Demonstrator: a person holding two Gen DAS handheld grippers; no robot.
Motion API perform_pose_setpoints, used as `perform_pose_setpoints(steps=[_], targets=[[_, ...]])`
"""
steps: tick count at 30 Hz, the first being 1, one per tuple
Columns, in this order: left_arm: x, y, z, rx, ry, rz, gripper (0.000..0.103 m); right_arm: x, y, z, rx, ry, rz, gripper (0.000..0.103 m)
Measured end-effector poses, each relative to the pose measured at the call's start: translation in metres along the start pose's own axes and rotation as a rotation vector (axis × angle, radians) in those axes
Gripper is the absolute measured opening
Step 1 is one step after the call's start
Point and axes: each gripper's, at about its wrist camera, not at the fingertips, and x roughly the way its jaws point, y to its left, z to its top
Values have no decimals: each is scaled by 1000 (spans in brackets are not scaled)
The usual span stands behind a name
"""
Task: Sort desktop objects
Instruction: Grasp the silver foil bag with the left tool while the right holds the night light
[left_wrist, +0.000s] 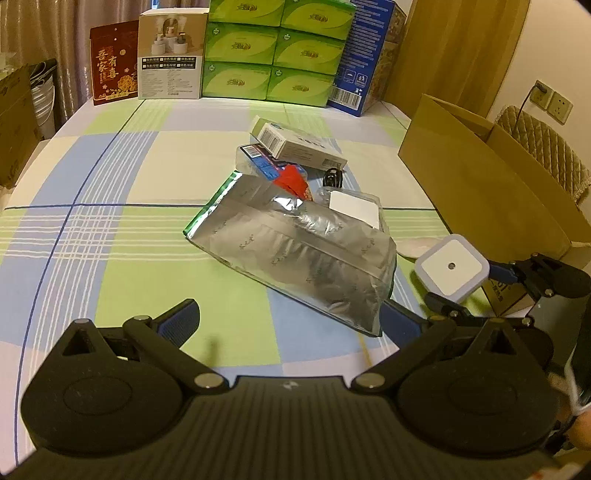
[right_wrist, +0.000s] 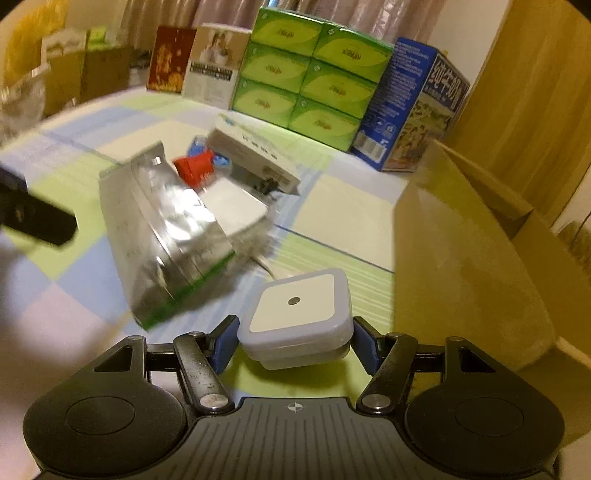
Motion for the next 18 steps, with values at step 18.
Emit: perform_pose_setpoints(steps=[18], targets=[[-4, 16, 0, -56, -12, 25, 102, -23, 28, 3, -14, -70, 350, 62]])
